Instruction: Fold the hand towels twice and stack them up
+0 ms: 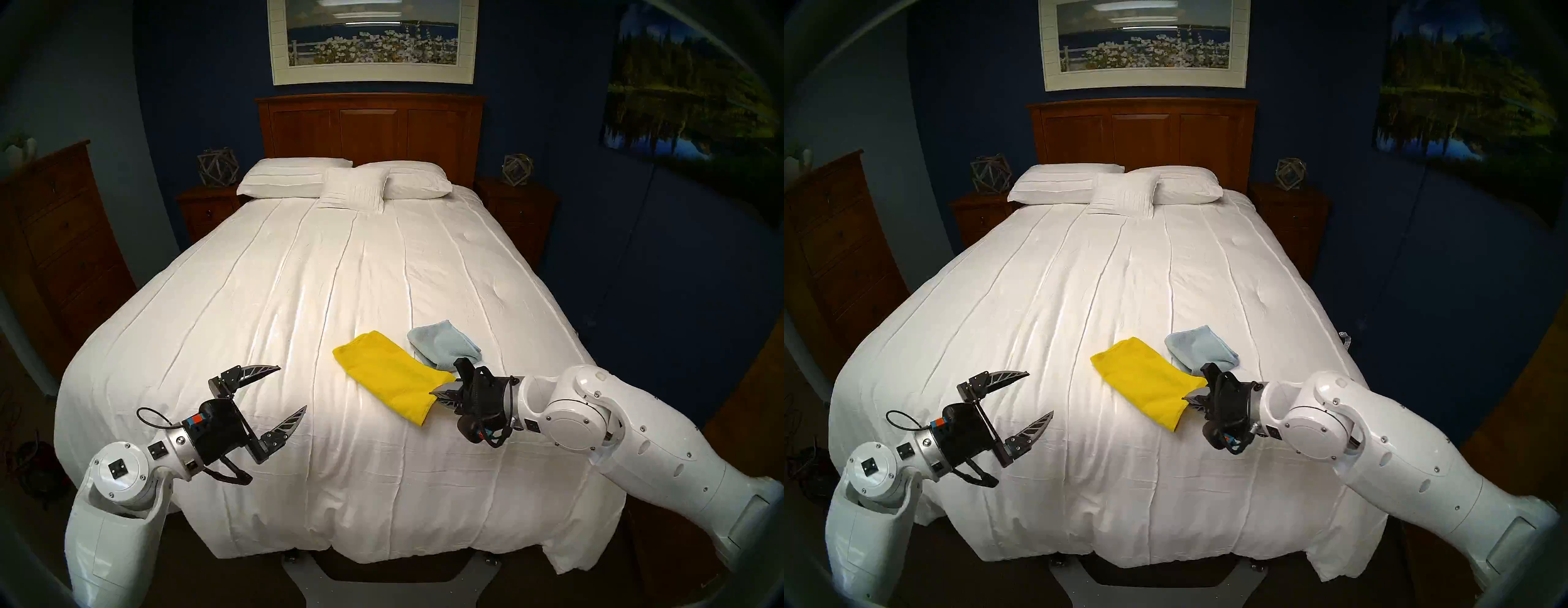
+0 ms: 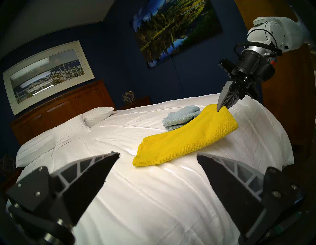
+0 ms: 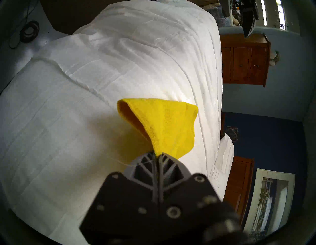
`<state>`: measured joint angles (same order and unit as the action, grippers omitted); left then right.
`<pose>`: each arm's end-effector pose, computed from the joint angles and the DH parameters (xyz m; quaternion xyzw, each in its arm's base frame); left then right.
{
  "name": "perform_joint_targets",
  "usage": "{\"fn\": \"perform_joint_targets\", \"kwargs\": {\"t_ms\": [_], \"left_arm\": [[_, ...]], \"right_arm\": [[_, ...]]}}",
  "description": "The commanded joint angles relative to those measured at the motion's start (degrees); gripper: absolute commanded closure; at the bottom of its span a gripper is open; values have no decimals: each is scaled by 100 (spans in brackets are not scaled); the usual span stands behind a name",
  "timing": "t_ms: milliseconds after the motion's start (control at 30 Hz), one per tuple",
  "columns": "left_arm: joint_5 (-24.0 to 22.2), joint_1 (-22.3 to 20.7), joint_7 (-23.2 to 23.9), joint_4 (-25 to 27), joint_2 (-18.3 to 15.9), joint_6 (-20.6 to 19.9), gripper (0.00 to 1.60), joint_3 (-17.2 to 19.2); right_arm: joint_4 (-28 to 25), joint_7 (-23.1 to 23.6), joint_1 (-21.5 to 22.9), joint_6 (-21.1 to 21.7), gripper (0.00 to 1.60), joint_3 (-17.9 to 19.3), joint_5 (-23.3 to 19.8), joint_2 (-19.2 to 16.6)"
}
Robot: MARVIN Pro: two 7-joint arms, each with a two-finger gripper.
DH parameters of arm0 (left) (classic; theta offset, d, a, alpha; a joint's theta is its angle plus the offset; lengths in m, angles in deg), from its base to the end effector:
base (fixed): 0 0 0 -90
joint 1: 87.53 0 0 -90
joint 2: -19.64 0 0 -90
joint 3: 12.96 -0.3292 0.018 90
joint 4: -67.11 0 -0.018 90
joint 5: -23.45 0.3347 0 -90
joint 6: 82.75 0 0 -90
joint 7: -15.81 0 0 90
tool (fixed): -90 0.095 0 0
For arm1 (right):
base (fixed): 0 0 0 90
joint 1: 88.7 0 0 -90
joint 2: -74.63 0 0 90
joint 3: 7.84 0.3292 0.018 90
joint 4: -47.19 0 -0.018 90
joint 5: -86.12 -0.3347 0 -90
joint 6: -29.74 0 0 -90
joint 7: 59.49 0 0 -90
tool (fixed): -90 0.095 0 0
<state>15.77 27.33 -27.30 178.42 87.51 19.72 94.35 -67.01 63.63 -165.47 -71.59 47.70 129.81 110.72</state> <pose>0.2914 0.1152 -0.2972 0.6238 -0.3901 0.6691 0.1044 0.3813 0.0001 -0.2572 0.2778 0.8375 0.4298 0.1914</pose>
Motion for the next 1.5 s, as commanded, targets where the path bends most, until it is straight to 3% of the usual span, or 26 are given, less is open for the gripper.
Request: {"fn": "perform_joint_targets", "kwargs": {"t_ms": [0, 67, 133, 267, 433, 767, 1367, 1433, 1467], "left_arm": [[-13, -12, 5, 95, -11, 7, 0, 24], [-12, -10, 6, 99, -10, 3, 0, 26], [-11, -8, 6, 104, -8, -1, 0, 28], [-10, -13, 9, 96, -6, 6, 0, 27], [-8, -22, 12, 83, -3, 12, 0, 23], [-3, -28, 20, 78, 4, 12, 0, 25], [6, -46, 33, 60, 17, 14, 0, 23], [7, -47, 33, 58, 18, 14, 0, 23], [7, -47, 34, 58, 18, 14, 0, 23]], "right_arm": [[-567, -211, -677, 21, 160, 552, -339, -709], [-560, -333, -678, -13, 160, 528, -390, -788], [-314, -446, -568, -126, 160, 489, -327, -532], [41, -280, 56, -287, 160, 252, -60, 92], [35, -305, 202, -310, 160, 332, -70, 229], [472, -164, 797, -616, 160, 202, 204, 904], [1637, 109, 1884, -1022, 160, -276, 697, 2096], [1516, 41, 1757, -1028, 160, -245, 691, 1974], [1667, 108, 1918, -1058, 160, -320, 736, 2142]]}}
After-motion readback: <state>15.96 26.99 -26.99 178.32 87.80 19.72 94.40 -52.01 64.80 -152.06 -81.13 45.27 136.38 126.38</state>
